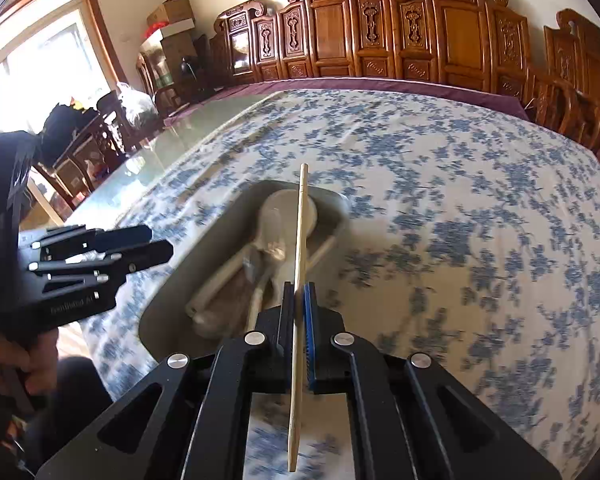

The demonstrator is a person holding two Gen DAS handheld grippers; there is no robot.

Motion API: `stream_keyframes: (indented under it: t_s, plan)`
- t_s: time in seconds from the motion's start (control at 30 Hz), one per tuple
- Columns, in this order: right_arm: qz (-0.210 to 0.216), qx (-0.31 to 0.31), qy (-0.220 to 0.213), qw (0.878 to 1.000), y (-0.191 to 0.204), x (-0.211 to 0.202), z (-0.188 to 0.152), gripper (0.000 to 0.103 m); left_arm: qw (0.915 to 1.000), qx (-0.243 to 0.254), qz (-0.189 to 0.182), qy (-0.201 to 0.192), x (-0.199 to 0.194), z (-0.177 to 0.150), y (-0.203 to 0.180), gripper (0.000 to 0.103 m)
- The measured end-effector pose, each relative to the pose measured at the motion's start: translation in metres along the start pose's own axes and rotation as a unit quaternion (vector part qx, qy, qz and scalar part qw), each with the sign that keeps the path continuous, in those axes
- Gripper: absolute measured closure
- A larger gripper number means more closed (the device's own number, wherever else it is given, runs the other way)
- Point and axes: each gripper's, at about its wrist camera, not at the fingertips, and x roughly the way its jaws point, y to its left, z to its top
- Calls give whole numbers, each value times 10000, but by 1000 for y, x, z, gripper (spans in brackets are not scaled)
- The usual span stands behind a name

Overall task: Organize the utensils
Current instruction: 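Lower the wooden chopstick into the grey tray and open the right tool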

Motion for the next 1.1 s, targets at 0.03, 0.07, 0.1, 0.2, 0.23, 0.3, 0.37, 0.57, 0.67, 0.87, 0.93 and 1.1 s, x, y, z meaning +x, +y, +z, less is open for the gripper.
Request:
stream_keyframes:
  t_s: [0.03, 0.07, 0.1, 0.2, 0.23, 0.3, 0.37, 0.57, 0.67, 0.87, 0.93, 1.1]
  plan:
    - [16, 2, 16, 10000, 6, 2, 2, 97, 10000, -35, 5, -5, -2, -1, 4, 66]
    - [31, 12, 31, 10000, 10, 4, 3, 97, 10000, -84, 16, -7, -4, -2, 10, 66]
    - [58, 63, 61, 9999, 15, 8, 5, 97, 9999, -104, 27, -7, -5, -3, 14, 65]
    - [82, 131, 182, 9997, 29, 22, 9, 97, 9998, -140, 112, -36, -13, -6, 27, 61]
    - [77, 157, 222, 9996, 33, 26, 11, 97, 9998, -145, 131, -44, -14, -7, 29, 61]
    - [92, 248, 280, 9993, 36, 34, 14, 97, 9997, -147, 171, -47, -18, -9, 36, 61]
    - [121, 342, 313, 9989, 41, 41, 17, 97, 9997, -167, 181, -36, -21, -11, 42, 60]
    - [137, 712, 479, 9962, 46, 62, 23, 97, 9996, -212, 197, -40, -26, -13, 50, 60]
    - [55, 799, 543, 9953, 49, 70, 21, 97, 9995, -229, 190, -45, -28, -14, 52, 60]
    - [-14, 730, 638, 9953, 53, 77, 16, 97, 9995, -252, 182, -45, -29, -16, 55, 60]
    - [-23, 696, 656, 9954, 56, 79, 15, 97, 9995, -263, 184, -46, -29, -17, 55, 60]
    - [-18, 475, 614, 9970, 64, 79, 17, 94, 9994, -282, 195, -26, -28, -17, 55, 60]
